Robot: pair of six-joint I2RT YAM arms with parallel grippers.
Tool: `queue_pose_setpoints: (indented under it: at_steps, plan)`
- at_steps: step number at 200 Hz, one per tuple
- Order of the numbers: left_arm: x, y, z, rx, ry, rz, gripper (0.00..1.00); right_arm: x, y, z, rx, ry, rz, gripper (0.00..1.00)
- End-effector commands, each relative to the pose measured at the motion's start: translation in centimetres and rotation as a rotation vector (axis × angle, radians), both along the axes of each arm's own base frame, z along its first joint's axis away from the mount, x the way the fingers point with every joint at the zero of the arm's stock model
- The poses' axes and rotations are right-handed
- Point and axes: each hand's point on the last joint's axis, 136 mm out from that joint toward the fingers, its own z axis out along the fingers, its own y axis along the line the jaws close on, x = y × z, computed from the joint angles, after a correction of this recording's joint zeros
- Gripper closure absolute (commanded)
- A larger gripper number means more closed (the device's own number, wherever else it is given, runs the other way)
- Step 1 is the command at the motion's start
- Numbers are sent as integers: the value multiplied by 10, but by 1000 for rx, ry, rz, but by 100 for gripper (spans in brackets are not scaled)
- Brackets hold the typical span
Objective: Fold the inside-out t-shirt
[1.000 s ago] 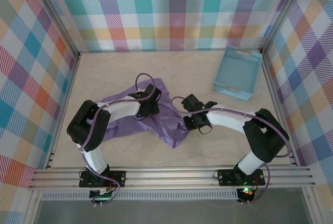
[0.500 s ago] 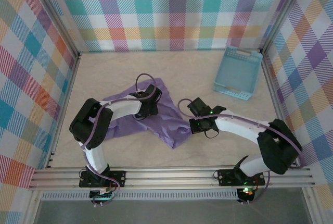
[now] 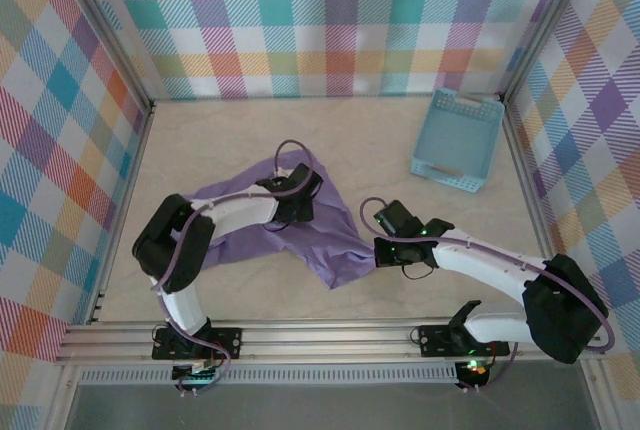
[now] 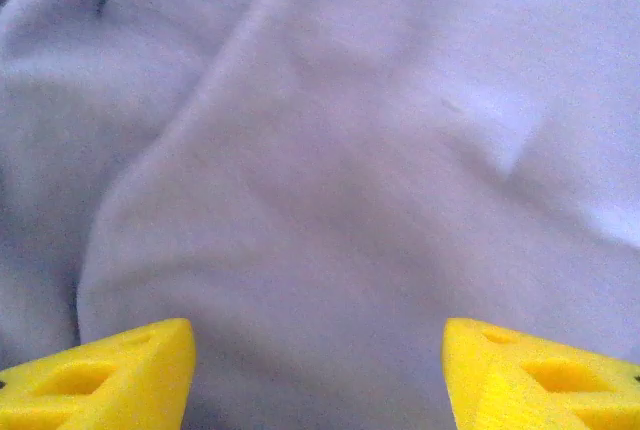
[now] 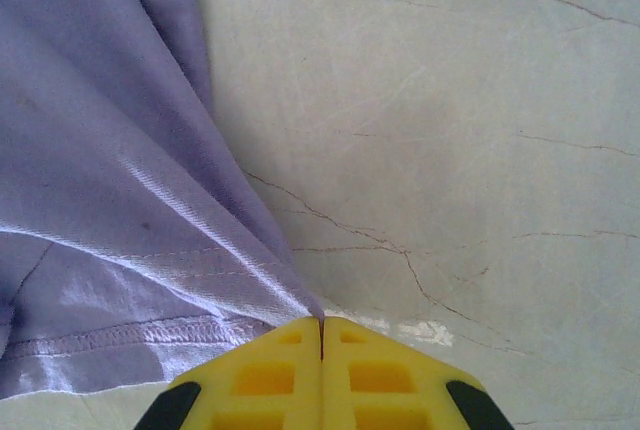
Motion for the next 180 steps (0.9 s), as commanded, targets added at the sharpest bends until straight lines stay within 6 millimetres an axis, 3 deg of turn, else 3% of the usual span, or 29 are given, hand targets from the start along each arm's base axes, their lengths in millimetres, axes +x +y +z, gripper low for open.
queue_pose_setpoints:
  at_steps: [1, 30, 53, 76, 90, 180]
  plan:
    - [-28, -7, 52, 62, -140, -113, 32, 15, 10, 20, 46, -52, -35, 99]
    - [-82, -39, 61, 89, -186, -298, 31, 21, 12, 28, 45, -75, -30, 100]
    - [-125, -72, 51, 102, -164, -452, 31, 22, 13, 28, 53, -76, -32, 100]
    - [-151, -94, 32, 89, -104, -523, 32, 22, 13, 29, 63, -84, -42, 100]
    - [-156, -100, 19, 69, -71, -513, 33, 22, 13, 30, 70, -89, -47, 100]
    - [-152, -88, -29, 162, 8, -450, 43, 19, 9, 32, 77, -104, -56, 100]
